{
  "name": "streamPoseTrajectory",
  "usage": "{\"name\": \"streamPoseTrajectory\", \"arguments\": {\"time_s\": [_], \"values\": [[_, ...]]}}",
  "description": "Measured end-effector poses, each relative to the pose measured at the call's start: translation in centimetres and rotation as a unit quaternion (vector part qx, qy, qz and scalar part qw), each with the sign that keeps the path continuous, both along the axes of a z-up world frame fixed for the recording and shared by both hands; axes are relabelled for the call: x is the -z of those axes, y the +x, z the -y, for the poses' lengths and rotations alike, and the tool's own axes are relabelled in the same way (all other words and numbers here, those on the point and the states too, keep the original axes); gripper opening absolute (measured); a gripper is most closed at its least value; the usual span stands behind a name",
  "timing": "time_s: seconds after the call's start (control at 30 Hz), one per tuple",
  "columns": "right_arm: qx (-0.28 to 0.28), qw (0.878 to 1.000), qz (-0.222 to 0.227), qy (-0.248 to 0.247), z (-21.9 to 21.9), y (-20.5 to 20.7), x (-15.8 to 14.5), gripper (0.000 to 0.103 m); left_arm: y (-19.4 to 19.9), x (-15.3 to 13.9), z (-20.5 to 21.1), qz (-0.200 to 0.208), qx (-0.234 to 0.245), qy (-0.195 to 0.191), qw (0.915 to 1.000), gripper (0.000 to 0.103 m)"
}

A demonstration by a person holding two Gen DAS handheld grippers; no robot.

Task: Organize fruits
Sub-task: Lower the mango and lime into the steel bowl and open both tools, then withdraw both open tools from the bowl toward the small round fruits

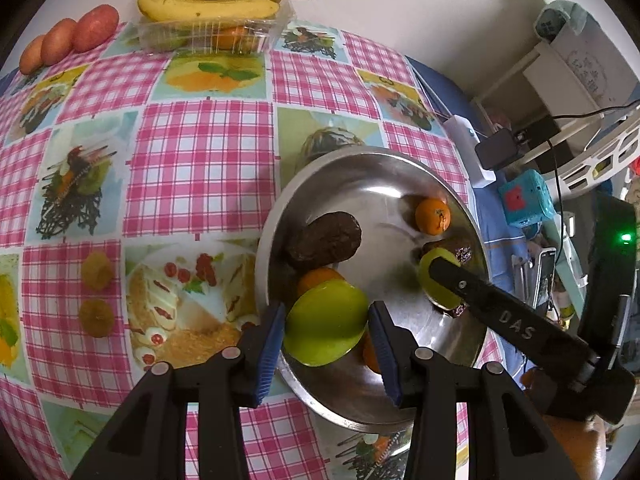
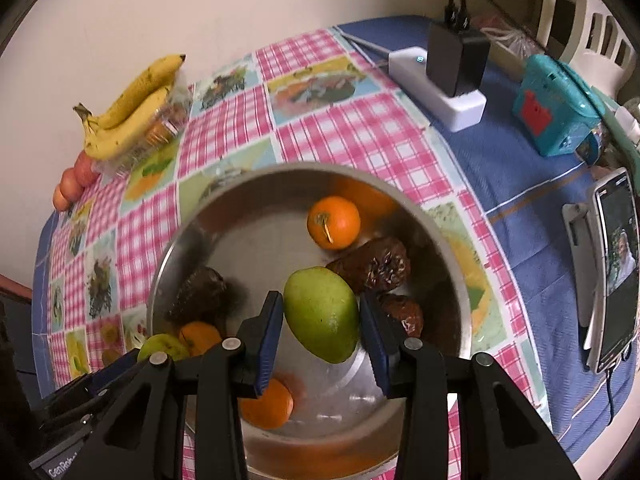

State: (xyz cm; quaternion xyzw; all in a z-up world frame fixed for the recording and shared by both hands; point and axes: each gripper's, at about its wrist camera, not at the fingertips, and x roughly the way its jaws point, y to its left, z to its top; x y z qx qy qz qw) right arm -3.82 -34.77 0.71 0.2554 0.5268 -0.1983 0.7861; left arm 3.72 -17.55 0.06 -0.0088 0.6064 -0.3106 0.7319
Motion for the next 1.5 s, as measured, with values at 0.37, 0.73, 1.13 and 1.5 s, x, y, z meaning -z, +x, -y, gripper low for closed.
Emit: {"name": "streamPoseTrajectory", "arguments": {"time_s": [0.37, 0.73, 1.13, 1.5], "values": [[0.005, 1.0, -0.012, 0.015, 0.1, 0.0, 1.3, 0.042, 0.3, 0.3, -0.4, -0.021, -0.01, -0.01, 0.9997, 0.047], [0.014, 1.0, 0.009, 0.02, 0.1, -0.1, 0.4, 0.042, 0.4, -0.1, -0.5, -0.031, -0.012, -0.022, 0.9992, 0.049], [0.016, 1.0, 0.024, 0.01, 0.2, -0.1, -0.6, 0.042, 3.0, -0.8, -4.4, -0.008, -0.088, 0.0, 0.9961, 0.058], [-0.011, 1.0, 0.024, -0.01, -1.0, 1.0, -0.6, 0.073, 6.4, -0.4, -12.8, 0.054, -0.232, 0.123, 0.9633, 0.102]]}}
